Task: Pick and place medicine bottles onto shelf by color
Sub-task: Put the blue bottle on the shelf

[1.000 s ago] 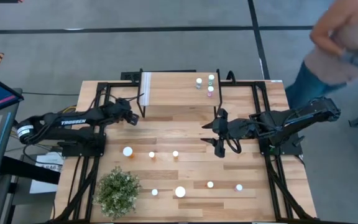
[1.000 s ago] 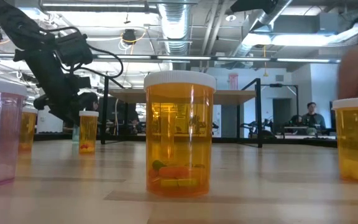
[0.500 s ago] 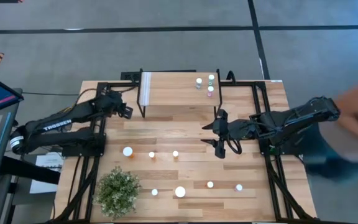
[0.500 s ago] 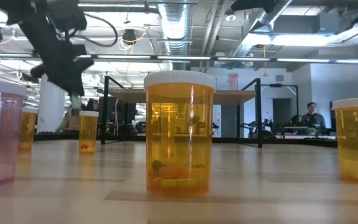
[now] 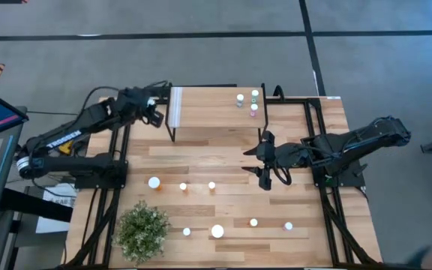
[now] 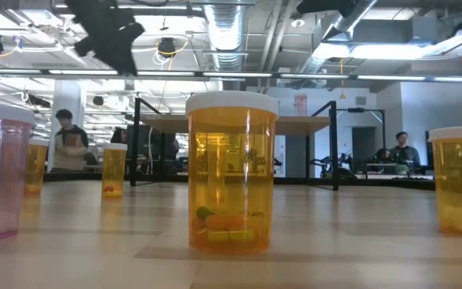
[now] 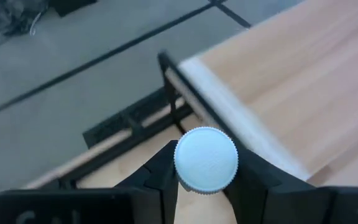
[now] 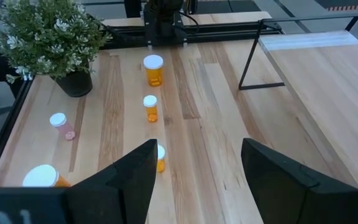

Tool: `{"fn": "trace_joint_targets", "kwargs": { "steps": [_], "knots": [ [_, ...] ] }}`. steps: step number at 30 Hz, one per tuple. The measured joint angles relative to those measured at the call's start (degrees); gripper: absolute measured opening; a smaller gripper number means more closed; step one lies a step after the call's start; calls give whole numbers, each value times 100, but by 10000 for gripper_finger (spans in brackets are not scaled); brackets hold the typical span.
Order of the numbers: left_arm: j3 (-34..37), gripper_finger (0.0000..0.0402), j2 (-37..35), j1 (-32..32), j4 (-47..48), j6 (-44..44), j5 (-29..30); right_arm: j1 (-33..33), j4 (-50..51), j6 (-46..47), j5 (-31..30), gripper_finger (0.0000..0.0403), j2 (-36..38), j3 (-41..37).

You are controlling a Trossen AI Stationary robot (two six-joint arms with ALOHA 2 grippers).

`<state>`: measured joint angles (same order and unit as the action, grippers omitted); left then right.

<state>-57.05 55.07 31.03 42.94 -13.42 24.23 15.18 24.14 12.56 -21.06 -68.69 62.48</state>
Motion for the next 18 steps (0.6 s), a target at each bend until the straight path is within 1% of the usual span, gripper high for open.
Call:
{"fn": "trace_joint_targets", "kwargs": {
  "steps": [5, 8, 13, 16, 18],
  "knots": [
    [-701, 99, 879, 0, 4, 506, -248, 0, -117, 1, 0, 256, 0, 0],
    [-1017, 103, 1357, 0, -169, 705, -356, 0, -136, 0, 0, 256, 0, 0],
    [-1339, 104, 1976, 1, -748, 932, -721, 0, -197, 35, 0, 256, 0, 0],
    [-1369, 105, 2247, 56, -1066, 960, -987, 0, -213, 51, 0, 256, 0, 0],
    [-1369, 105, 2440, 139, -1084, 963, -1150, 0, -217, 88, 0, 256, 0, 0]
  ]
}}
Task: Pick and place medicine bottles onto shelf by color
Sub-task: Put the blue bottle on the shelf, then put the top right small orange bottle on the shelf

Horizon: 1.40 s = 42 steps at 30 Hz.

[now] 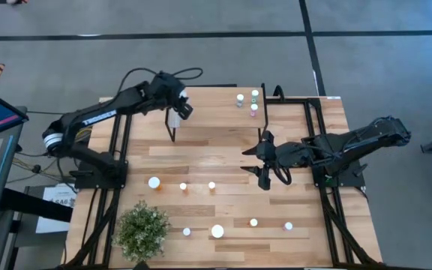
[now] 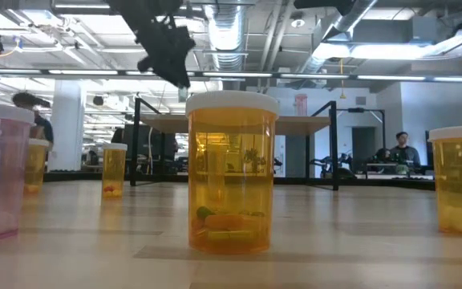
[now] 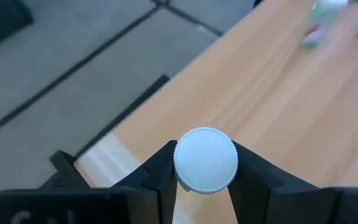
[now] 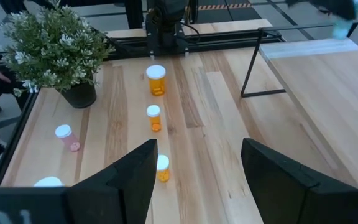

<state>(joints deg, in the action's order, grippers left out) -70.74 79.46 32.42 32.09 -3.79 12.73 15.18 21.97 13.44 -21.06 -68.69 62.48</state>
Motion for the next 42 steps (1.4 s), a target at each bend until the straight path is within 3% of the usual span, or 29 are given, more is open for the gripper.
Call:
{"fn": "trace_joint_targets", "kwargs": {
  "steps": [8, 17, 29, 42],
  "knots": [
    [2, 105, 599, 345, 79, 20, -192, 0, -22, 23, 0, 256, 0, 0],
    [4, 109, 608, 386, 44, 75, -240, 2, -23, 24, 0, 256, 0, 0],
    [4, 171, 601, 386, 54, 76, -224, 17, -23, 73, 0, 256, 0, 0],
    [13, 184, -550, 323, 750, 103, -109, 20, -19, 69, 0, 256, 0, 0]
  ]
}}
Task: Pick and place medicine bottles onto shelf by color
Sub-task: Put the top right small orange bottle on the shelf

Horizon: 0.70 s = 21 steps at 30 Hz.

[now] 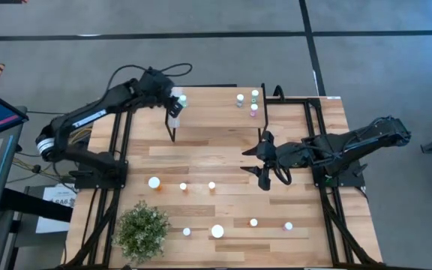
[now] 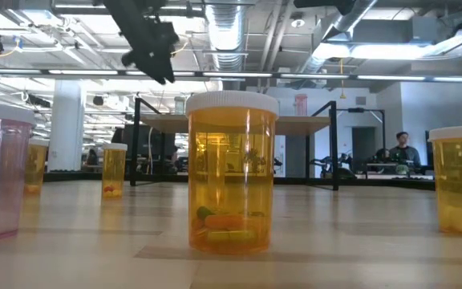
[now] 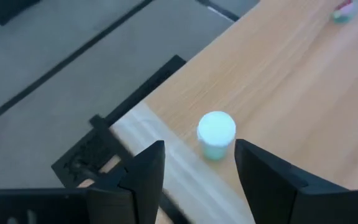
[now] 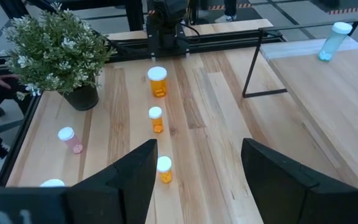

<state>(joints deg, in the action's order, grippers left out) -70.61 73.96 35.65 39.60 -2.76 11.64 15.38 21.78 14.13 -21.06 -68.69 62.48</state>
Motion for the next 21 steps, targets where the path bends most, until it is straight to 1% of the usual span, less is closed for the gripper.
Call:
{"fn": "trace_joint_targets", "kwargs": {
  "steps": [4, 8, 13, 17, 21],
  "knots": [
    [82, 183, -572, -188, -32, 0, -5, 60, 2, -46, 0, 256, 0, 0],
    [493, 183, -1277, -516, -168, -2, -45, 187, -15, -47, -4, 256, 0, 0],
    [1420, 183, -2313, -1275, -600, -171, -80, 480, -208, -87, -11, 256, -301, 0],
    [2289, 183, -3162, -2049, -1188, -401, -72, 633, -493, -255, -9, 256, -866, 6],
    [3124, 183, -3890, -2859, -1927, -697, -41, 625, -823, -262, -9, 256, -1503, 0]
  ]
}}
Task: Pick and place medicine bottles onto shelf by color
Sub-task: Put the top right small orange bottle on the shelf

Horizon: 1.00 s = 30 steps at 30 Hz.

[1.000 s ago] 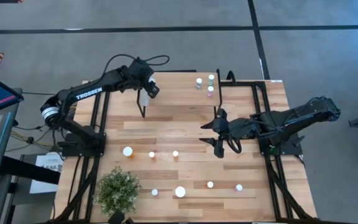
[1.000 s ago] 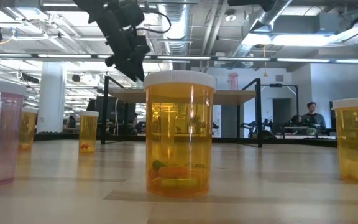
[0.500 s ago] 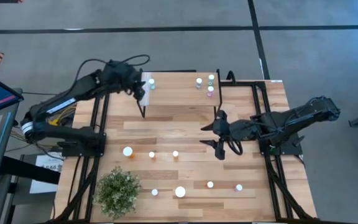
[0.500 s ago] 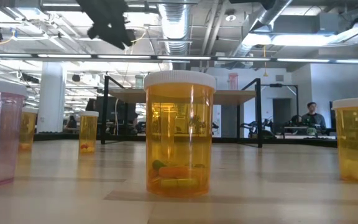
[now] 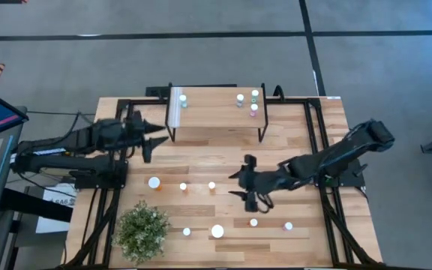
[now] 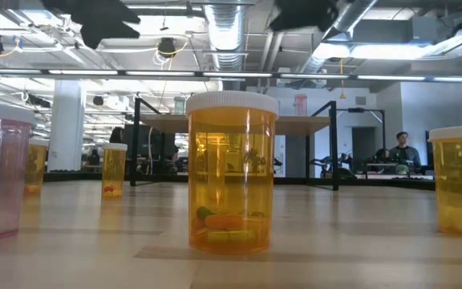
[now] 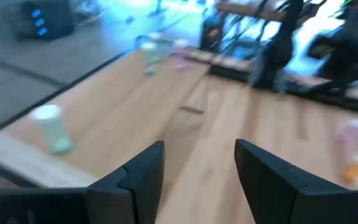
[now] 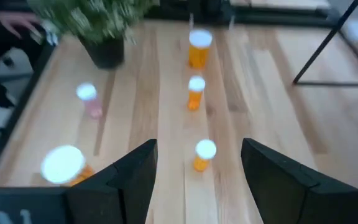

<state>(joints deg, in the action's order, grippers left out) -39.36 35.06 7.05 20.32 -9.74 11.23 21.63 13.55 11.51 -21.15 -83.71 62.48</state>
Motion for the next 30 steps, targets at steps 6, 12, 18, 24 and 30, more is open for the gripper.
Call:
{"fn": "trace_joint_targets", "kwargs": {
  "steps": [6, 12, 18, 24, 30],
  "knots": [
    [1099, 183, -657, -1079, -1435, -93, 240, -102, -651, 43, 24, 256, -754, 0],
    [1810, 183, -758, -1831, -2540, 159, 766, -508, -1025, 687, 161, 256, -1219, 0],
    [1835, 183, -742, -2105, -2733, 343, 1046, -810, -1471, 574, 622, 256, -1812, 0],
    [1835, 183, -731, -2191, -2667, 347, 1022, -981, -1632, 495, 931, 256, -2175, 0],
    [1835, 183, -731, -2193, -2653, 347, 1024, -1054, -1699, 496, 960, 256, -2257, 2]
  ]
}}
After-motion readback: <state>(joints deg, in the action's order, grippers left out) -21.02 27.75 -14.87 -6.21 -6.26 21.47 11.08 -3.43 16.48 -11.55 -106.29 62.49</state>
